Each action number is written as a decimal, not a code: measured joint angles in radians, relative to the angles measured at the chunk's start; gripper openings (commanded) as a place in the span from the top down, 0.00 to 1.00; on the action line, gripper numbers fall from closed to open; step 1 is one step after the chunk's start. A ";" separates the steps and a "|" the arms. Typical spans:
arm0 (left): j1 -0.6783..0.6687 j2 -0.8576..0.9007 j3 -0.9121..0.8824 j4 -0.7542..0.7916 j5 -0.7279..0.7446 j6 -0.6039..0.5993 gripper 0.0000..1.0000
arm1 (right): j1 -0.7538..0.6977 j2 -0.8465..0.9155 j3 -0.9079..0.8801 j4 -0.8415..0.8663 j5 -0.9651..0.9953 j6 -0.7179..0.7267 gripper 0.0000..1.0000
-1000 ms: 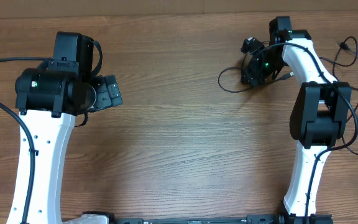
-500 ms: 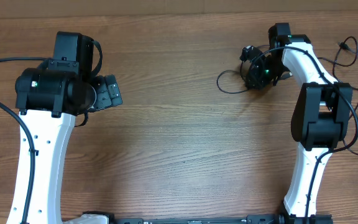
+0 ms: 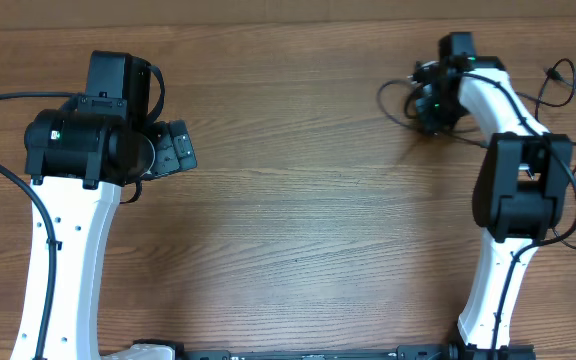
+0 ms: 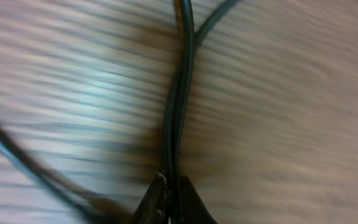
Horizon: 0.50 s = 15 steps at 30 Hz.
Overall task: Untangle cables
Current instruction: 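Pull the grasped cable with the right gripper to the right edge pile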
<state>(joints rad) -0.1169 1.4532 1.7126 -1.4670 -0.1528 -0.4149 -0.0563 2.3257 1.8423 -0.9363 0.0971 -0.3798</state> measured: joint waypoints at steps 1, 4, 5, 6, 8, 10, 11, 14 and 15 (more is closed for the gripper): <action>0.000 0.000 0.000 0.000 0.000 0.000 0.00 | -0.023 0.000 0.000 -0.007 0.012 0.048 0.96; 0.000 0.000 0.000 0.000 0.000 0.000 0.00 | -0.104 0.000 0.002 -0.033 0.023 0.173 0.96; 0.000 0.000 0.000 0.000 0.000 0.000 0.00 | -0.134 0.000 0.002 -0.040 0.021 0.206 0.96; 0.000 0.000 0.000 0.000 0.000 0.000 0.00 | -0.166 -0.002 0.002 -0.050 0.014 0.241 0.96; 0.000 0.000 0.000 0.000 0.000 0.000 0.00 | -0.245 -0.003 0.002 -0.077 -0.014 0.304 0.96; 0.000 0.000 0.000 0.000 0.000 0.000 0.00 | -0.304 -0.004 0.002 -0.096 -0.050 0.344 0.96; 0.000 0.000 0.000 0.000 0.000 0.000 0.00 | -0.346 -0.004 0.002 -0.114 -0.082 0.364 0.96; 0.000 0.000 0.000 0.000 0.000 0.000 0.00 | -0.447 -0.004 0.002 -0.149 -0.174 0.397 0.96; 0.000 0.000 0.000 0.000 0.000 0.000 0.00 | -0.473 -0.004 0.002 -0.158 -0.199 0.403 0.96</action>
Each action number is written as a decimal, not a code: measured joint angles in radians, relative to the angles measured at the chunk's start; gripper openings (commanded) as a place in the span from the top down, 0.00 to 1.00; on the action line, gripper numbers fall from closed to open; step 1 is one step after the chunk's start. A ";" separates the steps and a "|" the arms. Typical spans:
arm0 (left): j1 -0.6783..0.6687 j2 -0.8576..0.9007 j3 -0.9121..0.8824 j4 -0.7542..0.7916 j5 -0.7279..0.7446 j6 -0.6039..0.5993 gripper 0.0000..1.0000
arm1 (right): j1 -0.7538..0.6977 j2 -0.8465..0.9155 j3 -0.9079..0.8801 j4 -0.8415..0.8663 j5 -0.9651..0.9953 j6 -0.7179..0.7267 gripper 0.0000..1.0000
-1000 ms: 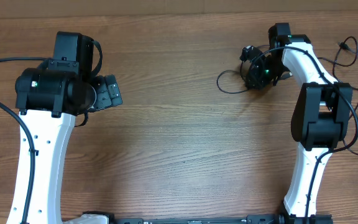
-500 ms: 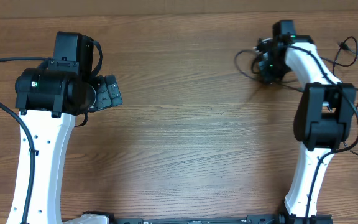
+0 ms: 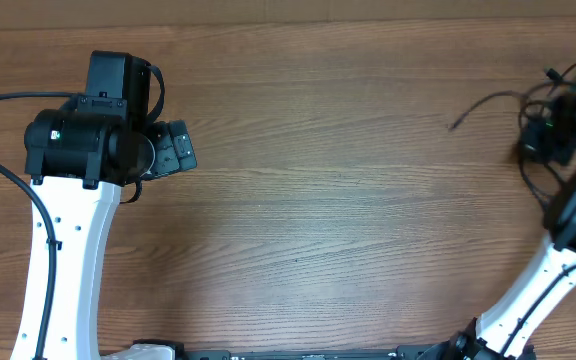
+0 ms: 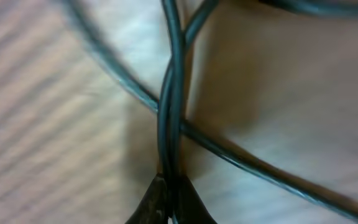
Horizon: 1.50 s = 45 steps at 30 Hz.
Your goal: Untangle cables
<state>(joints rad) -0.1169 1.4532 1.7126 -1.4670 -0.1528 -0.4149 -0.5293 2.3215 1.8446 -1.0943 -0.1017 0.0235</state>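
The dark cables (image 3: 553,110) lie bunched at the table's far right edge, with one loose end (image 3: 455,125) trailing left. My right gripper (image 3: 540,140) is shut on them. In the right wrist view two cable strands (image 4: 169,106) run straight up from the pinched fingertips (image 4: 169,193), and another strand (image 4: 260,165) crosses behind them. My left gripper (image 3: 176,150) hovers at the left side of the table, far from the cables; whether it is open does not show.
The wooden table (image 3: 318,220) fills the overhead view. The right arm's white links (image 3: 543,290) reach up along the right edge. The left arm (image 3: 68,230) stands at the left.
My right gripper has moved right, from the upper middle-right of the table to its far right edge, still shut on the cables. The cable bundle went with it. The left arm stayed still.
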 measured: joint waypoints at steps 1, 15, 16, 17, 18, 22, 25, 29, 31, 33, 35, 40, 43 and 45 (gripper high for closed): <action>0.000 0.000 0.000 0.000 0.000 0.000 0.00 | -0.031 0.000 0.000 -0.020 -0.032 0.007 0.96; 0.000 0.000 0.000 0.000 0.000 0.000 0.00 | -0.190 -0.128 0.000 -0.095 -0.225 -0.032 0.00; 0.000 0.000 0.000 0.000 0.000 0.000 0.00 | -0.188 -0.173 0.000 -0.090 -0.225 -0.035 0.00; 0.000 0.000 0.000 0.000 0.000 0.000 0.00 | -0.183 -0.225 0.000 -0.085 -0.225 -0.040 0.00; 0.000 0.000 0.000 0.000 0.000 0.000 0.00 | -0.181 -0.262 0.000 -0.083 -0.225 -0.043 0.00; 0.000 0.000 0.000 0.000 0.000 0.000 0.00 | -0.159 -0.463 0.003 -0.076 -0.222 -0.050 0.00; 0.000 0.000 0.000 0.000 0.000 0.000 0.00 | -0.133 -0.583 0.008 -0.089 -0.217 -0.050 0.00; 0.000 0.000 0.000 0.000 0.000 0.000 0.00 | -0.075 -0.721 0.008 -0.140 -0.211 -0.050 0.00; 0.000 0.000 0.000 0.000 0.000 0.000 0.00 | -0.027 -0.785 0.009 -0.201 -0.209 -0.050 0.00; 0.000 0.000 0.000 0.000 0.000 0.000 0.00 | 0.016 -0.830 0.009 -0.246 -0.209 -0.050 0.00; 0.000 0.000 0.000 0.000 0.000 0.000 0.00 | 0.050 -0.858 0.009 -0.253 -0.209 -0.050 0.00; 0.000 0.000 0.000 0.000 0.000 0.000 0.00 | 0.074 -0.861 0.009 -0.259 -0.208 -0.050 0.00; 0.000 0.000 0.000 0.000 0.000 0.000 0.00 | 0.074 -0.856 0.009 -0.260 -0.208 -0.050 0.00; 0.000 0.000 0.000 0.000 0.000 0.000 0.00 | 0.074 -0.854 0.009 -0.260 -0.208 -0.050 0.00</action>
